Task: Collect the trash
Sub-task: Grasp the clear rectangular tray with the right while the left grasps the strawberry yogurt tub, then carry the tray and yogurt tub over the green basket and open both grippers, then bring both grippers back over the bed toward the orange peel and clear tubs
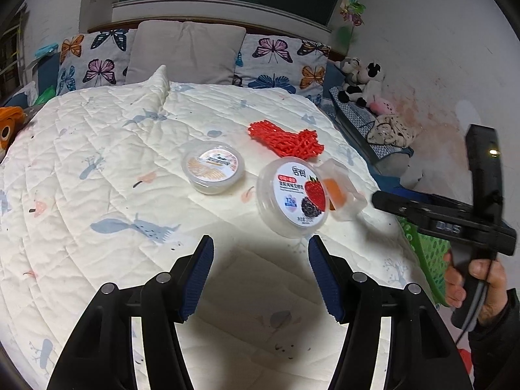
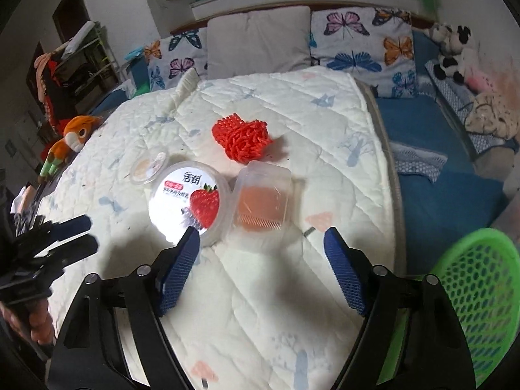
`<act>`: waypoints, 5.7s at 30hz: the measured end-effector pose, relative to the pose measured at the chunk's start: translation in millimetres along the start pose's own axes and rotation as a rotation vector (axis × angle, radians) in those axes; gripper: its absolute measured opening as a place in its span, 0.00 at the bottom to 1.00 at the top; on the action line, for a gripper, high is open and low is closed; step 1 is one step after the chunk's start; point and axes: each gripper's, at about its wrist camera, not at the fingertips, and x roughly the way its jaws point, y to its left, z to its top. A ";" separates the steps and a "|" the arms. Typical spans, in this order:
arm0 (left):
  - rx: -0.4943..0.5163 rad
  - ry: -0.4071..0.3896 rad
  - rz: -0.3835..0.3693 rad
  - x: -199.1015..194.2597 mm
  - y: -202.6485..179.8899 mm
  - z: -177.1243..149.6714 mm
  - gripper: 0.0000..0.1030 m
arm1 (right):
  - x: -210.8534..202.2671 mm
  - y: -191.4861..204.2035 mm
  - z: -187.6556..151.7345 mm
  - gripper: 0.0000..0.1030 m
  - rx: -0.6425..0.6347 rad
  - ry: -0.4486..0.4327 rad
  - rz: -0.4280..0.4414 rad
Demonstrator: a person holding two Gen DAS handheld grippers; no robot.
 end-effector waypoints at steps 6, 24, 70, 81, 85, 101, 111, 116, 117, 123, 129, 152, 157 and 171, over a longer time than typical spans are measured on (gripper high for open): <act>0.000 0.012 0.012 8.7 4.3 2.8 0.57 | 29.9 -2.0 6.4 0.64 0.036 0.034 0.001; 0.112 0.034 0.073 44.0 -22.9 8.3 0.74 | 27.3 -16.4 -3.8 0.53 0.056 0.042 0.009; 0.304 -0.013 0.082 66.7 -98.2 12.3 0.85 | -50.1 -41.0 -65.9 0.53 0.044 -0.018 -0.057; 0.290 -0.046 -0.022 28.4 -117.3 0.4 0.85 | -85.0 -65.0 -93.6 0.53 0.093 -0.051 -0.109; 0.302 -0.046 -0.069 22.1 -134.1 -2.8 0.85 | -97.4 -85.0 -105.3 0.53 0.135 -0.059 -0.144; 0.401 0.015 -0.203 38.4 -228.5 -17.6 0.85 | -137.5 -170.1 -153.4 0.54 0.282 -0.058 -0.297; 0.460 0.061 -0.239 59.8 -273.6 -27.2 0.85 | -151.8 -194.1 -173.8 0.64 0.334 -0.068 -0.323; 0.481 0.094 -0.244 74.0 -290.7 -33.8 0.85 | -163.9 -198.6 -178.8 0.68 0.354 -0.091 -0.324; 0.483 0.099 -0.245 75.6 -293.2 -35.0 0.85 | -166.4 -199.6 -180.3 0.68 0.357 -0.095 -0.323; 0.500 0.132 -0.246 88.6 -309.8 -42.6 0.86 | -173.0 -202.0 -187.2 0.70 0.374 -0.108 -0.316; 0.492 0.171 -0.258 97.5 -315.1 -48.1 0.86 | -173.5 -201.1 -193.4 0.70 0.384 -0.106 -0.308; 0.353 0.087 -0.147 56.2 -210.6 -24.6 0.90 | -156.8 -126.3 -150.2 0.74 0.220 -0.099 -0.164; 0.313 0.059 -0.075 46.7 -168.9 -13.6 0.90 | -145.7 -95.7 -124.7 0.74 0.140 -0.095 -0.121; 0.163 -0.011 0.076 21.8 -63.8 25.7 0.90 | -82.2 -18.8 -37.9 0.74 -0.041 -0.086 -0.019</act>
